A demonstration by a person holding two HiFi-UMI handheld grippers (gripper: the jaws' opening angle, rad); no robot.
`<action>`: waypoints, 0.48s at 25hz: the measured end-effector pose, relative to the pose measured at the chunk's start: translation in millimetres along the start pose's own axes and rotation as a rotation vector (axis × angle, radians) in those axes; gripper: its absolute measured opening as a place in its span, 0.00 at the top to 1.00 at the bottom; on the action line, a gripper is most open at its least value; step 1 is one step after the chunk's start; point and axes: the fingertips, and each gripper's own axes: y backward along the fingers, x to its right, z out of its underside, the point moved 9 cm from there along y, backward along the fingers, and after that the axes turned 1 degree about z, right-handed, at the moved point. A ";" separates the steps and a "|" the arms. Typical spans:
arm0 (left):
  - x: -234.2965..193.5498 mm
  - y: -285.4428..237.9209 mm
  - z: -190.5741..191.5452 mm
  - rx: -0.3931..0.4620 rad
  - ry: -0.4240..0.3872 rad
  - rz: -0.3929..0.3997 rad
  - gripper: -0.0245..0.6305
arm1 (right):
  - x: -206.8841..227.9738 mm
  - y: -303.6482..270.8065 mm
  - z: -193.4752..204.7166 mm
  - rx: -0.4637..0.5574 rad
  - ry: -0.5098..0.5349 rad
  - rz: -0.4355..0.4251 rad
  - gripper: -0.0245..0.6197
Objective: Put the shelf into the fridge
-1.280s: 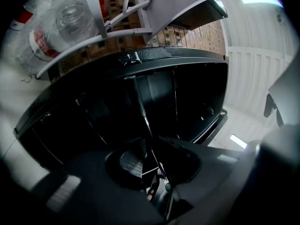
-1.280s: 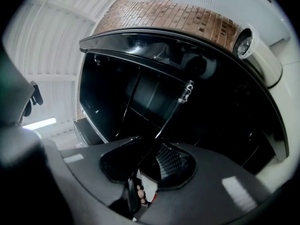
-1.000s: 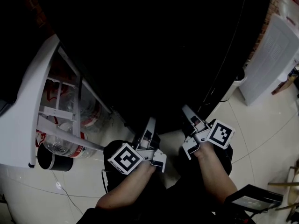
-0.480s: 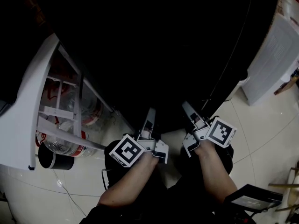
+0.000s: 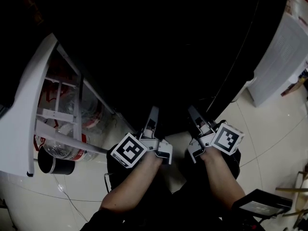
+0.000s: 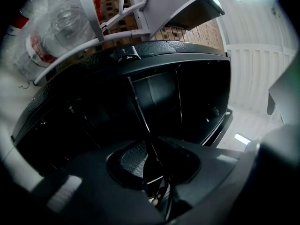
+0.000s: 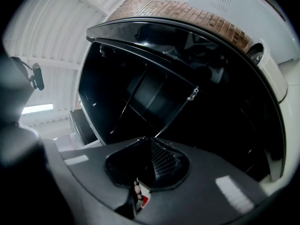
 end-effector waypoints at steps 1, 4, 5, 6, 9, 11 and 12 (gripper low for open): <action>-0.2 -0.8 -0.3 -0.002 -0.003 0.003 0.88 | -0.4 -1.2 -0.7 0.002 0.003 0.003 0.95; -2.4 -3.1 -4.0 -0.007 -0.020 0.002 0.87 | -1.3 -6.3 -0.6 0.009 0.011 0.000 0.95; -3.1 -3.9 -5.3 -0.008 -0.031 0.002 0.87 | -1.4 -8.8 -0.7 0.009 0.018 0.002 0.95; -3.8 -4.9 -6.2 -0.010 -0.046 0.003 0.87 | -1.2 -11.1 -1.0 0.010 0.028 0.009 0.95; -2.9 -7.8 -7.4 -0.029 -0.127 -0.008 0.85 | 1.6 -14.0 -2.9 0.016 0.069 0.052 0.95; 0.1 -7.4 -8.7 -0.038 -0.211 -0.035 0.83 | 4.0 -13.8 -3.8 0.018 0.106 0.093 0.95; 1.7 -6.5 -9.2 -0.038 -0.258 -0.053 0.83 | 4.3 -14.9 -4.4 0.017 0.119 0.108 0.95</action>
